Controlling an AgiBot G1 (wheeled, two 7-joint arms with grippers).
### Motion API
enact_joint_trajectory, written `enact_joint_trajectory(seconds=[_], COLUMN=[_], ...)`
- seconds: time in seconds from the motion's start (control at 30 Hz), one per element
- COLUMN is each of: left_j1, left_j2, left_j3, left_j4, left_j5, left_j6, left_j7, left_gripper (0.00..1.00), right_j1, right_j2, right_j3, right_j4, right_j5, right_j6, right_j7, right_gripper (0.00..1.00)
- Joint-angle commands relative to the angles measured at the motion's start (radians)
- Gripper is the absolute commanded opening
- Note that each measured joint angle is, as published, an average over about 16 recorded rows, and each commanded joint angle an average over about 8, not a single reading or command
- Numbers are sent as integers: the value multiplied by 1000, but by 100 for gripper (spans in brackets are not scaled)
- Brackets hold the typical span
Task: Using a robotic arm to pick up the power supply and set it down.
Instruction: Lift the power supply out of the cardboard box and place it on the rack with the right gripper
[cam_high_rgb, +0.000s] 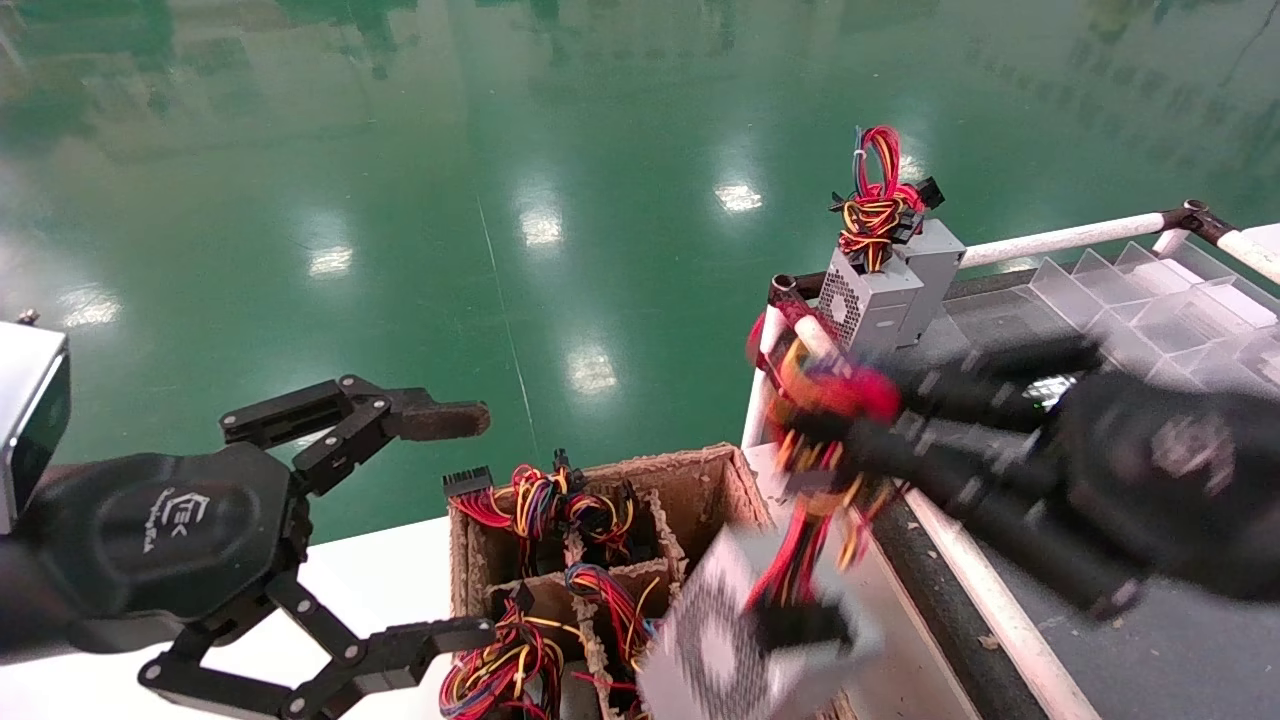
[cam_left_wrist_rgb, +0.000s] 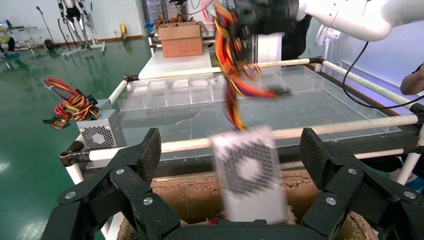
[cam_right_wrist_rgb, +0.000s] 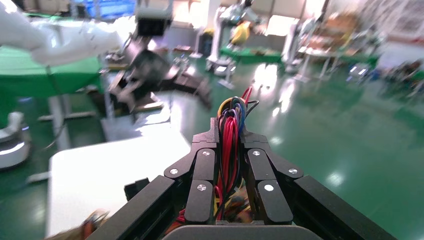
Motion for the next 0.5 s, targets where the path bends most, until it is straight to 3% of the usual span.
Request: enact_joint_trajectory(seconds=[0.03,0.5], left_j1=[0,0], left_j2=[0,0], left_j3=[0,0], left_j4=[0,0], left_j5=[0,0], left_j6=[0,0], left_j7=[0,0], left_gripper=[100,100], right_j1=[15,134], right_j2=[9,30], right_j3=[20,42], right_j4=[-11,-234], right_j5=[24,-119], right_j6=[2,67], right_j7=[-1,-150], right_gripper=[0,0])
